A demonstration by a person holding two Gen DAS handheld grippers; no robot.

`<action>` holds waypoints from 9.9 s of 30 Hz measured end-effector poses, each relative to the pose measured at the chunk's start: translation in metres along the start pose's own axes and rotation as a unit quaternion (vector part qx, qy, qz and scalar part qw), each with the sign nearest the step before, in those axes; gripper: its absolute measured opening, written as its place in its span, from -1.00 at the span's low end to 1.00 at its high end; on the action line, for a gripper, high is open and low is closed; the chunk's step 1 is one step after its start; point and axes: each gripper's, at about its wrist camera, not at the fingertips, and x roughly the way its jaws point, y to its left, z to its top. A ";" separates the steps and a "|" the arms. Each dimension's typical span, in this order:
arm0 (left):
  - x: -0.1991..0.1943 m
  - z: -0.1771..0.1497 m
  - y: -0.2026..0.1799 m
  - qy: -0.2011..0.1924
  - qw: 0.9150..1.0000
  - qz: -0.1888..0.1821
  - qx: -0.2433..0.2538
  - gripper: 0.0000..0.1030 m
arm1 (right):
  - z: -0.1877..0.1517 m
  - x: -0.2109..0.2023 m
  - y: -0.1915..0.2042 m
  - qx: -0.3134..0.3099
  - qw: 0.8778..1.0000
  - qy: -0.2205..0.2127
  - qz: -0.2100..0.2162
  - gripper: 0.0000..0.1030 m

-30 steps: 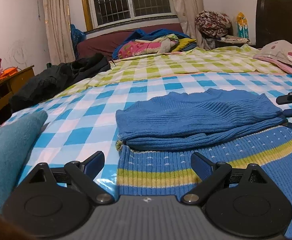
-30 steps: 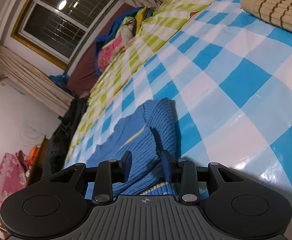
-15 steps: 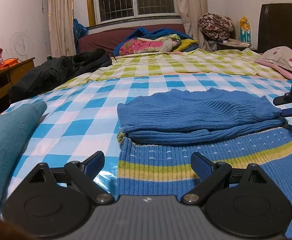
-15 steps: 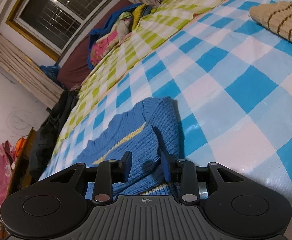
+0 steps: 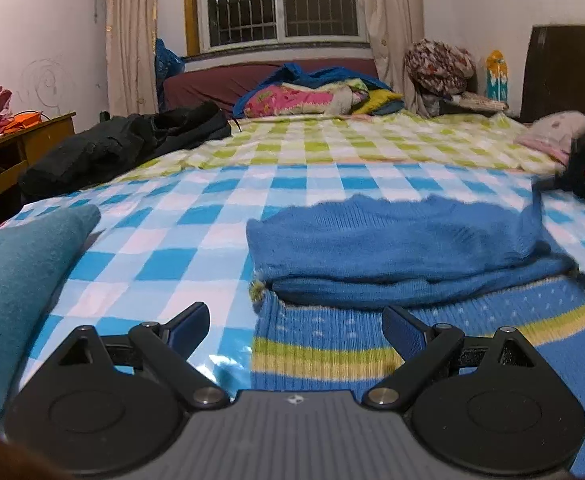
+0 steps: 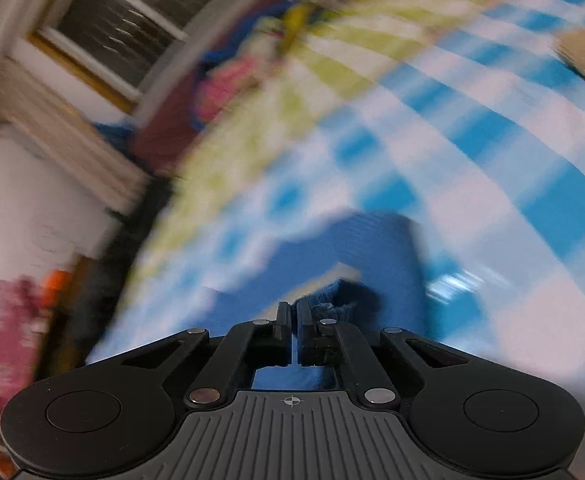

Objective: Fold small clothes

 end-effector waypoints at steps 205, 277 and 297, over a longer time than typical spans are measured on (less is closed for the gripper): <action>-0.099 -0.081 0.035 0.139 0.983 -0.102 -0.067 -0.75 | -0.182 -0.170 -0.069 -0.068 0.992 0.104 -0.033 -0.72; -0.001 0.077 0.065 -0.001 0.956 -0.214 -0.202 -0.79 | -0.041 -0.080 -0.013 0.049 0.988 -0.039 0.138 -0.84; 0.132 0.088 0.077 0.026 0.952 -0.135 -0.274 -0.79 | 0.010 0.040 -0.058 0.109 0.992 -0.039 0.054 -0.75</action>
